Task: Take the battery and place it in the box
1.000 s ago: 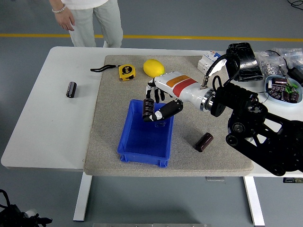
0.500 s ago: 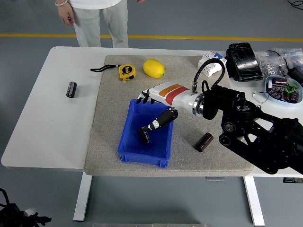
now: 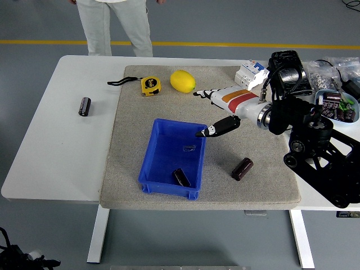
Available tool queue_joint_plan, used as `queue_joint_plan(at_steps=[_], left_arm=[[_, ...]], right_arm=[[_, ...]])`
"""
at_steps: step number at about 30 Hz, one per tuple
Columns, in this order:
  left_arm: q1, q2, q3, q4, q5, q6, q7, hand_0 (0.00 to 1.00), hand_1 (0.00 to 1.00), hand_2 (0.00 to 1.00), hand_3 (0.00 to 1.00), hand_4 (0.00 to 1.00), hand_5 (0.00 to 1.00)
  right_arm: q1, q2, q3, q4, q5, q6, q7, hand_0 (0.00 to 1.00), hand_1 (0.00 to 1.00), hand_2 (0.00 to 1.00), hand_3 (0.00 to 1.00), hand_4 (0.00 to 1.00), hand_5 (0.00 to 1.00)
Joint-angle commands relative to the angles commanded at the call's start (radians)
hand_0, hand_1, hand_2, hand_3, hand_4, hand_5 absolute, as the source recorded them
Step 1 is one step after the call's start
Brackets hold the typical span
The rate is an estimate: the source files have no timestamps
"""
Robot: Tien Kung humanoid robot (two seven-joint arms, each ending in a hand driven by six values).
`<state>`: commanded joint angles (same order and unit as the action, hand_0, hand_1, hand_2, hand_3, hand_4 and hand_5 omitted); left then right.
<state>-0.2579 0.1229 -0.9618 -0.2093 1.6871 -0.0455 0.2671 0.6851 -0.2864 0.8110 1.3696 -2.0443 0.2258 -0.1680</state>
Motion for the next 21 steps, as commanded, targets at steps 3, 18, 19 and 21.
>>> queue_joint_plan(at_steps=[3,18,19,21], left_arm=[[0.002,-0.001,-0.01,0.002,0.008,0.002,-0.001,0.55,0.507,0.584,0.601,0.59,0.646],[0.006,-0.008,-0.03,0.008,0.021,0.01,-0.005,0.551,0.51,0.586,0.6,0.589,0.649],[0.006,-0.007,-0.032,0.008,0.023,0.009,-0.005,0.551,0.51,0.586,0.6,0.589,0.649],[0.006,-0.007,-0.033,0.008,0.026,0.009,-0.005,0.551,0.51,0.586,0.6,0.589,0.649]], right_arm=[[-0.055,-0.027,0.071,0.021,-0.001,-0.008,-0.003,0.744,0.726,0.859,0.926,0.998,0.661],[-0.265,-0.074,0.218,0.057,-0.007,-0.064,-0.007,0.69,0.694,0.782,0.816,0.998,0.626],[-0.277,-0.074,0.215,0.068,-0.001,-0.054,-0.014,0.69,0.694,0.782,0.816,0.998,0.626],[-0.293,-0.078,0.21,0.091,0.003,-0.047,-0.02,0.69,0.694,0.782,0.816,0.998,0.626]])
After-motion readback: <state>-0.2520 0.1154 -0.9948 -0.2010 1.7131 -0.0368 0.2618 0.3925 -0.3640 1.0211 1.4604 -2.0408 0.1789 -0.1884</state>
